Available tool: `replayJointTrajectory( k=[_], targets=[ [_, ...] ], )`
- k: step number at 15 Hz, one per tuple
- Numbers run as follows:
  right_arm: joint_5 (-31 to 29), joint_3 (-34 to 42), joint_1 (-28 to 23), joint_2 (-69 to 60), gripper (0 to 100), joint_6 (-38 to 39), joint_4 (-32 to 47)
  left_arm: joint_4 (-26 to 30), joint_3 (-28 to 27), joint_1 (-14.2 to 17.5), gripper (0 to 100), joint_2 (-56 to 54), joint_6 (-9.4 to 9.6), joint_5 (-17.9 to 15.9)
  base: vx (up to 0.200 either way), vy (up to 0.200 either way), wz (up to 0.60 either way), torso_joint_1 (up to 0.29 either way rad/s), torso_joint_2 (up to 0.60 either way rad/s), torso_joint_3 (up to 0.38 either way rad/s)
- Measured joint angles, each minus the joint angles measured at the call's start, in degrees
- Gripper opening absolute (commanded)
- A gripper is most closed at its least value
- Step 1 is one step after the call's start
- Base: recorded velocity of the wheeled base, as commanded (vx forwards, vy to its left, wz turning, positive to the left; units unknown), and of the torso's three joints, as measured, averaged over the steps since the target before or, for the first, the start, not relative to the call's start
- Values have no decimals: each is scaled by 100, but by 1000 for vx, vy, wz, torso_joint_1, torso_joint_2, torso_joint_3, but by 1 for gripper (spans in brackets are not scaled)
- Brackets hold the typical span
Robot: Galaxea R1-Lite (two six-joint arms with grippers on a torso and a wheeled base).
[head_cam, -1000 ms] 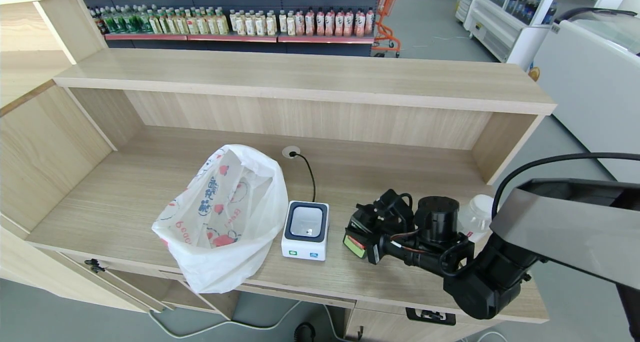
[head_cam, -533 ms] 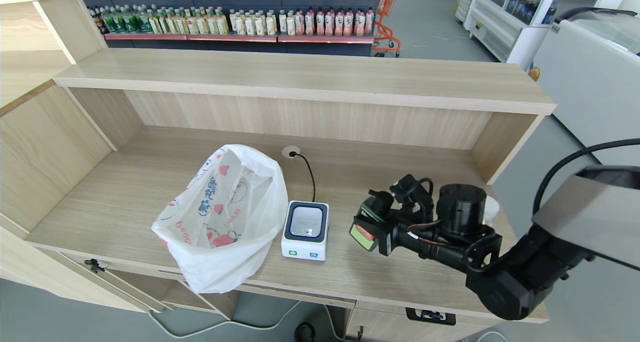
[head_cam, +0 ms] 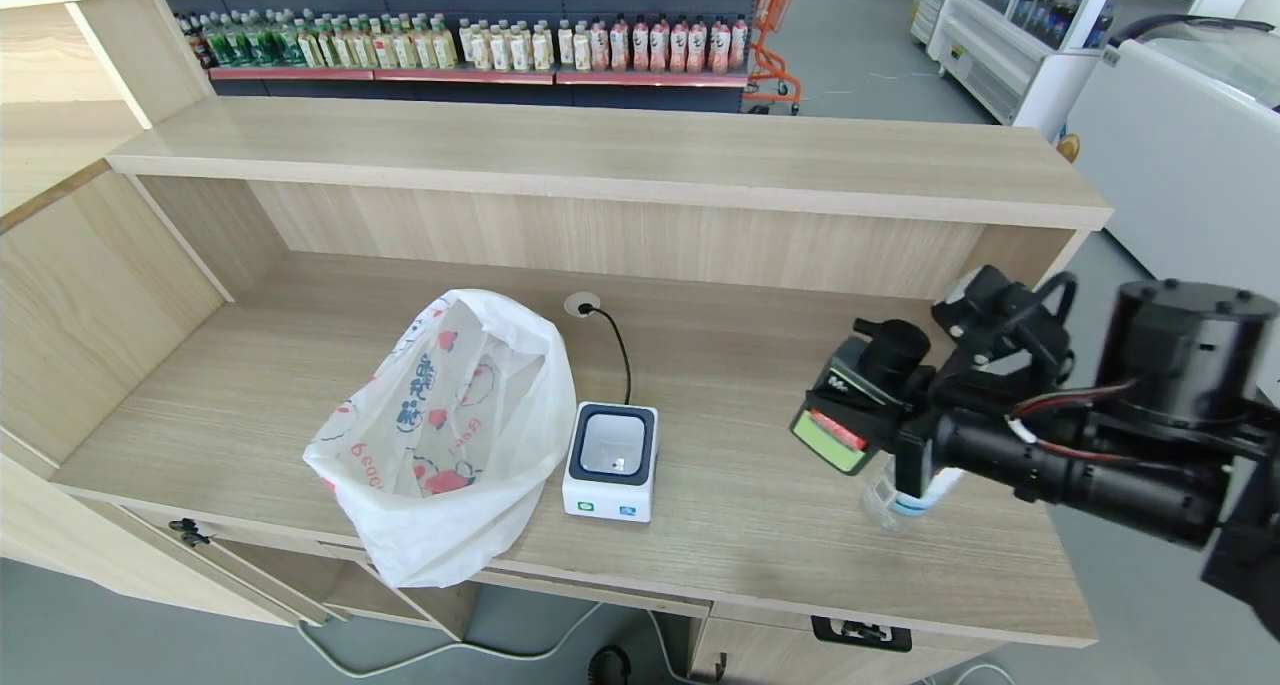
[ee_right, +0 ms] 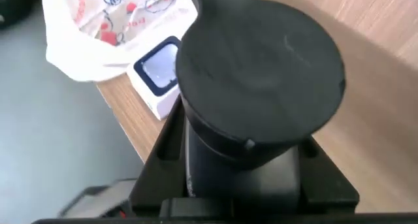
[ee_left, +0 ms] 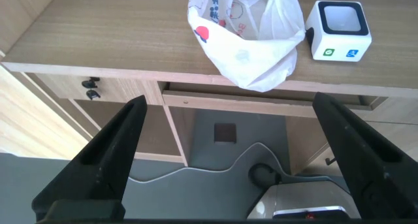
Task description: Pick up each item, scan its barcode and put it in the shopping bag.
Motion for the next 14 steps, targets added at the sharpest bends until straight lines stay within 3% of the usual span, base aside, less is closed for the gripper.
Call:
replayJointTrajectory(
  k=[3, 5, 9, 11, 14],
  targets=[
    [216, 286, -16, -1462, 0, -2789, 1585, 0, 0, 1, 100, 0, 2, -2, 0, 0, 0, 0, 0, 0],
    [1057, 354, -16, -2054, 0, -4647, 2250, 0, 0, 0, 100, 0, 0, 0, 0, 0, 0, 0, 0, 0],
    [2559, 119, -254, -2553, 0, -9188, 2556, 0, 0, 0, 100, 0, 2, -2, 0, 0, 0, 0, 0, 0],
    [3088, -18, -368, -2690, 0, -10636, 2575, 0, 0, 0, 100, 0, 2, -2, 0, 0, 0, 0, 0, 0],
    [3222, -112, -247, -2854, 0, -12098, 2622, 0, 0, 0, 100, 0, 2, 0, 0, 0, 0, 0, 0, 0]
  ],
)
